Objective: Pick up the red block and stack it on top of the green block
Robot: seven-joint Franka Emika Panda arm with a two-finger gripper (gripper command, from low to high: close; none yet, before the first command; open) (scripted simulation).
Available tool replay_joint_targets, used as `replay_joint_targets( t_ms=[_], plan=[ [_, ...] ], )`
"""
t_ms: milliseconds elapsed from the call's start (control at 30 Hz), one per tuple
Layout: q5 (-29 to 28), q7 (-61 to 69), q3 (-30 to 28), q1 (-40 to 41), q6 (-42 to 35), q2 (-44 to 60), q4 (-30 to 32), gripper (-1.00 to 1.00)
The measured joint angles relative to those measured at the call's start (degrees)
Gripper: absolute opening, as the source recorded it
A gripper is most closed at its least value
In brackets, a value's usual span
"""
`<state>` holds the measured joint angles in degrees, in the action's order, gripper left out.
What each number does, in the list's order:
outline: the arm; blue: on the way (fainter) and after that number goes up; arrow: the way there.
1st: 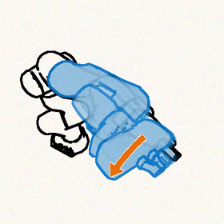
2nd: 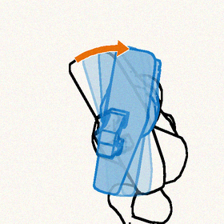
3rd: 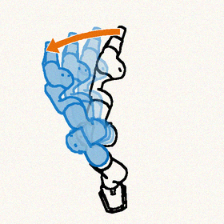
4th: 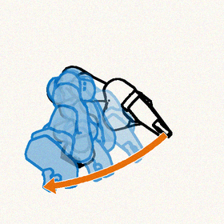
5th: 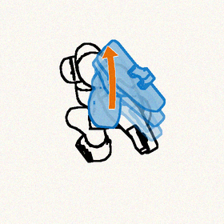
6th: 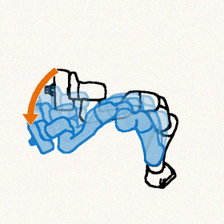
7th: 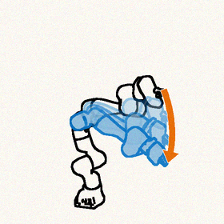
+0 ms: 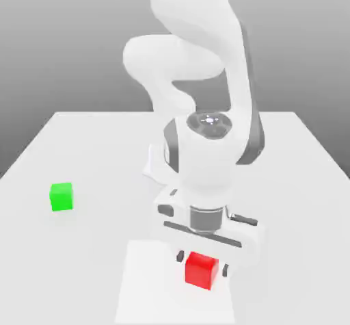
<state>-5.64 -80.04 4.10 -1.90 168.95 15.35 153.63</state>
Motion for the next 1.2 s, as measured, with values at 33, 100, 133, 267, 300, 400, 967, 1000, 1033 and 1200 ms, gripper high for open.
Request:
replay_joint_targets(
  t_ms=[33, 100, 133, 267, 300, 400, 967, 1000, 1033, 1200],
  plan=[
    [-0.03, -0.03, 0.00, 0.01, 0.03, 0.00, 0.00, -1.00],
    [-0.30, -0.25, -0.25, -0.19, 0.70, 0.76, -0.12, -1.00],
    [-0.11, -0.10, -0.03, -0.01, 0.14, 0.11, -0.01, -1.00],
    [2.61, 1.93, 1.66, 1.05, -5.78, -6.86, 1.05, -1.00],
    [3.41, 2.52, 1.92, 1.13, -7.50, -8.91, 1.35, -1.00],
    [2.91, 7.19, -0.27, 5.87, -10.69, -13.72, 2.79, -1.00],
    [-11.23, 51.03, -28.56, 36.74, -16.67, -31.81, 14.21, -1.00],
    [-12.03, 53.63, -30.44, 38.40, -16.88, -32.69, 14.92, -1.00],
    [-11.98, 55.60, -31.84, 39.02, -16.75, -32.92, 15.37, -1.00],
    [-6.37, 61.26, -35.91, 35.25, -14.16, -29.84, 15.94, -1.00]
  ],
)
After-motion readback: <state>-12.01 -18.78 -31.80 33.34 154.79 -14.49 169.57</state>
